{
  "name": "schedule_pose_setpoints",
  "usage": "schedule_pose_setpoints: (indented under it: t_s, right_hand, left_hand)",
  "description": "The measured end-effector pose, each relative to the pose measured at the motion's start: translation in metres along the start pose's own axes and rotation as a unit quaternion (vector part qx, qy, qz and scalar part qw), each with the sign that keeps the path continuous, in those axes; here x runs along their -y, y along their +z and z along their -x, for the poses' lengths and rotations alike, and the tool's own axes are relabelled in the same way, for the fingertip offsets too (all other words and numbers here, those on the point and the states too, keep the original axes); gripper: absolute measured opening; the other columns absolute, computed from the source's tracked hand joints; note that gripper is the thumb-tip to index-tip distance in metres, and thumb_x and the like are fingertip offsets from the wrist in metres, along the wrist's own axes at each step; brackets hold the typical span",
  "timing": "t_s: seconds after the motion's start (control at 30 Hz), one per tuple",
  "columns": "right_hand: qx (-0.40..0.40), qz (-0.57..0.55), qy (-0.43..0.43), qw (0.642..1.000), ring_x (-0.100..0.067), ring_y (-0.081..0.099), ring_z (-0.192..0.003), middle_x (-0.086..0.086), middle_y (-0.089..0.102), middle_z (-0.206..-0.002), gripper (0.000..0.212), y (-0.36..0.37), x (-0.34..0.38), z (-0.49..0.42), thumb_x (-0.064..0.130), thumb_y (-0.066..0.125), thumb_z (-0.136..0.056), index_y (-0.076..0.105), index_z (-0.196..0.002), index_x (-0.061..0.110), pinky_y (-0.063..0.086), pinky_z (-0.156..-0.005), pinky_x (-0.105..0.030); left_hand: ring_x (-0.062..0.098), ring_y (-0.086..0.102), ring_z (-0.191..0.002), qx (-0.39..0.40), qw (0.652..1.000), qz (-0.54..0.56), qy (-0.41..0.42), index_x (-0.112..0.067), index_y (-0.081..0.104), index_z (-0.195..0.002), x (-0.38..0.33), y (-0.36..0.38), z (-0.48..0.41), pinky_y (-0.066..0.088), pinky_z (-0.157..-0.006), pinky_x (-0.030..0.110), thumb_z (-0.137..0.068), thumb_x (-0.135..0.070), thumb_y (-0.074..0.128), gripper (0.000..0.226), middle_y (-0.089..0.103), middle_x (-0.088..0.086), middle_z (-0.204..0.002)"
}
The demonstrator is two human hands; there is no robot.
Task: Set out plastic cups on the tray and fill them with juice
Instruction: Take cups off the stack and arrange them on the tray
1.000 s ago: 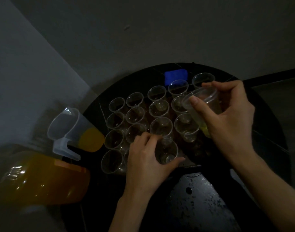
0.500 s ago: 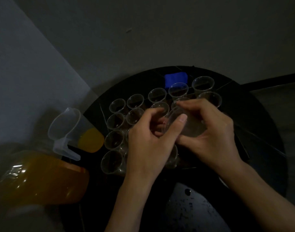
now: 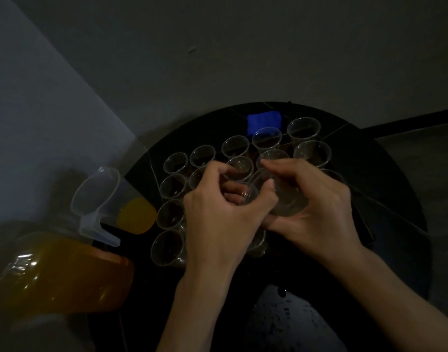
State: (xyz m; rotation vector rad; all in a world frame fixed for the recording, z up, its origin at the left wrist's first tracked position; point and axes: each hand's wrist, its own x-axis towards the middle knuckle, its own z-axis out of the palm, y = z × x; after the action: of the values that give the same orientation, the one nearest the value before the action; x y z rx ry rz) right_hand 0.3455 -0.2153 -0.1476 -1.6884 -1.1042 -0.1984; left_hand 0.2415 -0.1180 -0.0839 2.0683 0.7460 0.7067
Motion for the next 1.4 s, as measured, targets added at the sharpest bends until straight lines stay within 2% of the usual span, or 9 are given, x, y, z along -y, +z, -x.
schedule_pose_setpoints:
  t_s: [0.13,0.33,0.53,0.7,0.83,0.97,1.13,1.27,1.4]
  right_hand:
    - [-0.004,0.004,-0.011,1.0,-0.003,0.06,-0.115,0.001,0.063,-0.128,0.067,0.0,0.0,0.001,0.054,0.069,-0.083,0.06,-0.131,0.009,0.052,-0.093,-0.023]
    - [-0.012,0.024,-0.024,0.999,-0.006,0.061,-0.118,0.001,0.062,-0.131,0.078,-0.005,-0.008,0.003,0.066,0.069,-0.081,0.06,-0.132,0.007,0.052,-0.096,-0.026]
    - [-0.031,0.046,0.025,0.998,-0.007,0.059,-0.115,0.001,0.06,-0.127,0.079,-0.029,-0.019,0.005,0.064,0.072,-0.078,0.056,-0.134,0.011,0.051,-0.095,-0.026]
    - [-0.08,0.051,0.095,0.991,-0.017,0.065,-0.107,-0.006,0.059,-0.124,0.083,-0.056,-0.028,0.013,0.05,0.08,-0.07,0.055,-0.136,0.008,0.054,-0.094,-0.034]
    - [-0.096,0.0,0.113,0.989,-0.008,0.067,-0.107,-0.003,0.058,-0.125,0.08,-0.073,-0.034,0.024,0.055,0.075,-0.077,0.053,-0.139,0.011,0.056,-0.094,-0.032]
    - [-0.115,-0.032,0.142,0.983,-0.007,0.066,-0.111,0.0,0.057,-0.127,0.082,-0.082,-0.039,0.032,0.065,0.067,-0.078,0.051,-0.142,0.016,0.056,-0.094,-0.037]
    - [-0.094,-0.05,0.161,0.981,-0.003,0.063,-0.114,0.0,0.052,-0.127,0.086,-0.086,-0.037,0.043,0.072,0.058,-0.08,0.051,-0.142,0.012,0.048,-0.093,-0.01]
    - [-0.022,-0.022,0.174,0.984,0.0,0.058,-0.118,0.01,0.043,-0.128,0.092,-0.087,-0.036,0.052,0.073,0.065,-0.073,0.046,-0.146,0.02,0.047,-0.096,-0.011]
    - [0.016,0.02,0.177,0.984,0.013,0.05,-0.115,0.015,0.038,-0.122,0.091,-0.088,-0.033,0.056,0.057,0.073,-0.068,0.046,-0.146,0.018,0.041,-0.093,-0.002]
  left_hand:
    - [0.001,0.066,-0.071,-0.019,1.0,-0.005,0.009,-0.02,0.06,-0.095,0.001,0.002,0.0,0.05,-0.056,0.013,-0.071,-0.043,0.075,0.036,0.064,-0.008,-0.074]
    - [0.0,0.064,-0.073,-0.08,0.997,0.007,0.005,-0.02,0.059,-0.098,0.003,-0.012,-0.009,0.052,-0.06,0.013,-0.073,-0.047,0.067,0.038,0.062,-0.006,-0.08]
    - [-0.006,0.06,-0.07,-0.158,0.985,0.019,0.064,-0.016,0.058,-0.099,-0.002,-0.035,-0.011,0.047,-0.061,0.008,-0.084,-0.032,0.071,0.025,0.059,-0.012,-0.078]
    - [-0.001,0.064,-0.087,-0.093,0.992,-0.031,0.078,-0.033,0.054,-0.105,0.002,-0.015,0.005,0.051,-0.068,0.01,-0.072,-0.058,0.067,0.043,0.064,-0.016,-0.09]
    - [-0.002,0.062,-0.095,-0.044,0.989,-0.075,0.121,-0.031,0.049,-0.12,0.008,0.003,0.017,0.048,-0.077,0.008,-0.069,-0.056,0.071,0.061,0.063,-0.017,-0.101]
    - [0.004,0.064,-0.098,-0.019,0.986,-0.1,0.134,-0.026,0.048,-0.13,0.018,0.017,0.024,0.056,-0.081,0.021,-0.068,-0.056,0.074,0.074,0.063,-0.011,-0.111]
    - [0.009,0.062,-0.1,-0.004,0.979,-0.113,0.171,-0.017,0.054,-0.125,0.029,0.03,0.028,0.055,-0.083,0.025,-0.069,-0.049,0.075,0.067,0.062,-0.007,-0.109]
    - [0.006,0.056,-0.099,0.0,0.973,-0.148,0.179,-0.016,0.056,-0.125,0.038,0.038,0.032,0.053,-0.088,0.031,-0.069,-0.052,0.075,0.07,0.061,-0.008,-0.109]
    - [0.006,0.053,-0.098,0.006,0.968,-0.17,0.184,-0.016,0.057,-0.126,0.045,0.043,0.035,0.051,-0.09,0.036,-0.069,-0.052,0.074,0.07,0.06,-0.01,-0.107]
